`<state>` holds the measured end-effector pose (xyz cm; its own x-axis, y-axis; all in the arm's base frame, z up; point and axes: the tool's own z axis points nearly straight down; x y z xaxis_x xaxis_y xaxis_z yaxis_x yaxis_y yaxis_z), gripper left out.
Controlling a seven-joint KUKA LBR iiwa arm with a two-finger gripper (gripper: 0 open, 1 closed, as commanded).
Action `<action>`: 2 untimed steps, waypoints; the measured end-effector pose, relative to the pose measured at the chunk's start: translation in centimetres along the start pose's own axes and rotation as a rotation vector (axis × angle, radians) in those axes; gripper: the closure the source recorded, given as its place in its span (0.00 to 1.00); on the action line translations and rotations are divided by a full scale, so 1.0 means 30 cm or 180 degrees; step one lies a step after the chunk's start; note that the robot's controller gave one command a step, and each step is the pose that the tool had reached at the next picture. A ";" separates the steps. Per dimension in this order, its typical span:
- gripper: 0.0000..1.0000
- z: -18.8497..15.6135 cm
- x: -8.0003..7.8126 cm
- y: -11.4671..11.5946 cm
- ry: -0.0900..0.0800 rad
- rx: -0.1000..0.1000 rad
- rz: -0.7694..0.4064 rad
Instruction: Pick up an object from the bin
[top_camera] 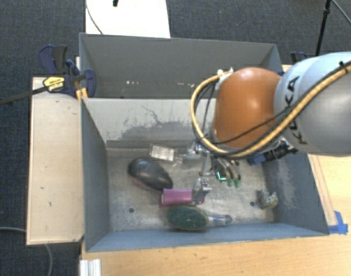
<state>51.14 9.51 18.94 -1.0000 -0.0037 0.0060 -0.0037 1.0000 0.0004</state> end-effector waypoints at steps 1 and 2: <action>0.00 0.351 0.043 -0.010 -0.0032 -0.0014 -0.0887; 1.00 0.352 0.057 -0.014 0.0026 -0.0007 -0.0874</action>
Offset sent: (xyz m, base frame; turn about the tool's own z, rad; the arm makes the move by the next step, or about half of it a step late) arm -0.0175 -0.0077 -0.1140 -0.2790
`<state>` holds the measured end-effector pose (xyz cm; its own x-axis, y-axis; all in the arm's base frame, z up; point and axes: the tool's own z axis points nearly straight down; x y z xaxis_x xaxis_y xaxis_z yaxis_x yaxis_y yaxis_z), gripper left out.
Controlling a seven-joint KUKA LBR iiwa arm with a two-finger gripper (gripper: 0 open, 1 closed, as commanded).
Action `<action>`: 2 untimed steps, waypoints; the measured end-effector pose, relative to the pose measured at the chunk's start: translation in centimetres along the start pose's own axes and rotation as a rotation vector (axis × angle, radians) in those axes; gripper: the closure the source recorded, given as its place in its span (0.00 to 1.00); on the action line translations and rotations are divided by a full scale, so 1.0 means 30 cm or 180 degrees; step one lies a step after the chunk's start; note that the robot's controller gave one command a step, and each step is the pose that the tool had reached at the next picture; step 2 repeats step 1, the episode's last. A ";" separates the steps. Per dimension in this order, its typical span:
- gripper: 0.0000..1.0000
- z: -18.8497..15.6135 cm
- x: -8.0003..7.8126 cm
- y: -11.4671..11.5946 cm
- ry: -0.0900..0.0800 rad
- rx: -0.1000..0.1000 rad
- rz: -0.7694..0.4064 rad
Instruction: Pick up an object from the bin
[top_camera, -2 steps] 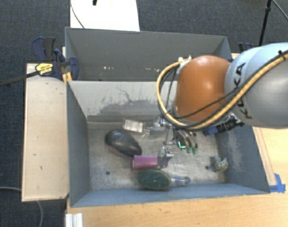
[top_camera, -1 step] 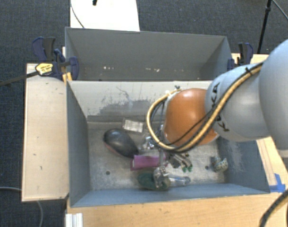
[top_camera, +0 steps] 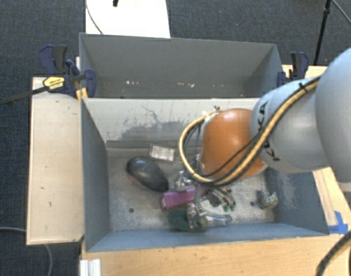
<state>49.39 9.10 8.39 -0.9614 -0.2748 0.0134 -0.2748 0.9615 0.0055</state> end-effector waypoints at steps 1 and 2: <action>1.00 -0.711 -0.077 -0.108 -0.0070 0.0034 -0.1059; 1.00 -0.711 -0.077 -0.108 -0.0070 0.0034 -0.1059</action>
Offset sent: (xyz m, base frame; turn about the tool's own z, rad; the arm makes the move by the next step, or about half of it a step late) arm 0.0324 -0.0248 0.2091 -0.3349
